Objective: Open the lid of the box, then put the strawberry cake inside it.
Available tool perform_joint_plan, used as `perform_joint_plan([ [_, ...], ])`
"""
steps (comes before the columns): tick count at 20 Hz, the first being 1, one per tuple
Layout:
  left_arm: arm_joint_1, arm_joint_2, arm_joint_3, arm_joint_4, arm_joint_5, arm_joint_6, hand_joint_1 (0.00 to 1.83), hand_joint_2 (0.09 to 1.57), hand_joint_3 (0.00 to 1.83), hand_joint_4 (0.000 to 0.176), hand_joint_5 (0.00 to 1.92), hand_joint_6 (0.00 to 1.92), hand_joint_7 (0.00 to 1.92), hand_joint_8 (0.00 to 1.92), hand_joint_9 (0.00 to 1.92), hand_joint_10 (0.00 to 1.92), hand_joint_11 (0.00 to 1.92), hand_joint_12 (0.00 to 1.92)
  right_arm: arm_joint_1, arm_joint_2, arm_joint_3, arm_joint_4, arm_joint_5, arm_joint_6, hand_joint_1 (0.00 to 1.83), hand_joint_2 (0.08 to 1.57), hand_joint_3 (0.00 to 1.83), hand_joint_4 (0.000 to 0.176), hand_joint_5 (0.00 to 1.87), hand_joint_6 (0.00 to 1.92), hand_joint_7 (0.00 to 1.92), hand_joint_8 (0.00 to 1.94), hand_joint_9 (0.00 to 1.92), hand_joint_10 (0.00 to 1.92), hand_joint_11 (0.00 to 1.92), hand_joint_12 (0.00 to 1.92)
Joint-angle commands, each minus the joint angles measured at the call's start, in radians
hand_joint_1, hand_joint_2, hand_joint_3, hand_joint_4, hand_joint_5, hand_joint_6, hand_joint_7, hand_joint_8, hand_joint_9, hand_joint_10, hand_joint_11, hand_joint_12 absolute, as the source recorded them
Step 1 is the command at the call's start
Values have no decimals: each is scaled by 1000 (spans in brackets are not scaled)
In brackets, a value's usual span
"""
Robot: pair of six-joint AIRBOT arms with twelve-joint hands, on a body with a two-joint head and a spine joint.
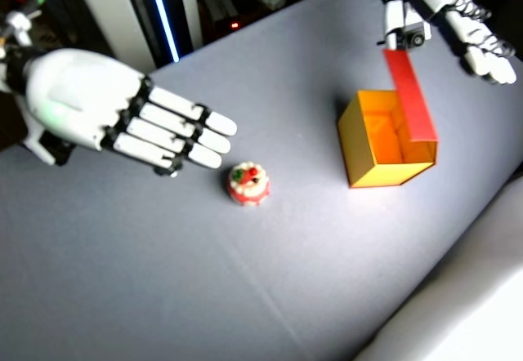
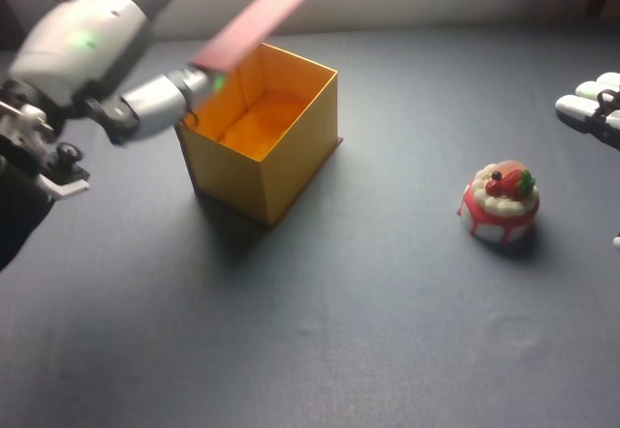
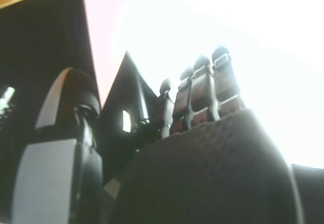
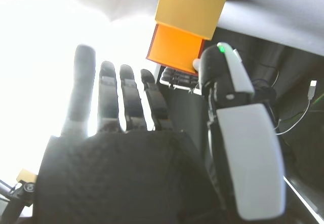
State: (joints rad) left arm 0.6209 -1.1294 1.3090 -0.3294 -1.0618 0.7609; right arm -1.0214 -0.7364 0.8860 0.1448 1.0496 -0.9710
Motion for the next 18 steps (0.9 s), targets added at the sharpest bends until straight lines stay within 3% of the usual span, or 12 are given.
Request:
perform_joint_plan([
  [1, 5, 9, 11, -22, -155, -12, 656, 1330, 2, 93, 0, 0, 0, 0, 0, 0, 0, 125, 4, 2, 4, 12, 126, 0, 647, 1294, 3, 0, 0, 0, 0, 0, 0, 0, 0, 0],
  [3, 19, 12, 26, -84, -147, -15, 689, 1351, 7, 57, 0, 0, 0, 0, 0, 0, 0, 4, 4, 2, 4, 12, 126, 0, 641, 1297, 4, 0, 0, 0, 0, 0, 0, 0, 0, 0],
  [5, 33, 19, 36, -127, -137, -17, 833, 1350, 1, 67, 0, 0, 0, 0, 0, 0, 0, 0, 3, 2, 4, 12, 126, 0, 651, 1297, 3, 0, 0, 0, 0, 0, 0, 0, 0, 0],
  [6, 38, 21, 41, -145, -128, -17, 844, 1346, 0, 57, 0, 0, 0, 0, 0, 0, 0, 0, 3, 2, 4, 12, 126, 0, 651, 1297, 3, 0, 0, 0, 0, 0, 0, 0, 0, 0],
  [10, 49, 24, 49, -160, -100, -17, 846, 1298, 0, 68, 0, 0, 0, 0, 0, 0, 0, 0, 3, -2, 5, 11, 126, 0, 640, 1298, 3, 0, 0, 0, 0, 0, 0, 0, 0, 0],
  [14, 76, 41, 17, -50, -100, -14, 843, 1249, 0, 91, 0, 0, 0, 0, 0, 0, 0, 0, 16, -3, 12, -3, 119, 10, 664, 1278, 0, 0, 0, 0, 0, 0, 5, 2, 0, 0],
  [15, 83, 49, 6, -27, -102, -7, 861, 1232, 0, 88, 0, 0, 0, 0, 0, 0, 0, 0, 22, -4, 15, -6, 112, 12, 696, 1272, 0, 0, 0, 0, 0, 0, 1, 0, 0, 0],
  [16, 97, 70, -22, 21, -99, 12, 874, 1228, 0, 50, 0, 0, 0, 0, 0, 0, 0, 0, 33, -8, 21, -13, 95, 14, 705, 1274, 0, 0, 0, 0, 0, 0, 0, 0, 0, 0],
  [17, 102, 82, -39, 45, -102, 27, 880, 1239, 0, 42, 0, 0, 0, 0, 0, 0, 0, 0, 45, -11, 25, -17, 77, 14, 718, 1268, 0, 0, 0, 0, 0, 0, 0, 0, 0, 0],
  [18, 110, 102, -65, 84, -98, 44, 872, 1252, 0, 52, 0, 0, 0, 0, 0, 0, 0, 0, 66, -18, 35, -27, 47, 18, 714, 1262, 0, 0, 0, 0, 0, 0, 16, 7, 0, 0],
])
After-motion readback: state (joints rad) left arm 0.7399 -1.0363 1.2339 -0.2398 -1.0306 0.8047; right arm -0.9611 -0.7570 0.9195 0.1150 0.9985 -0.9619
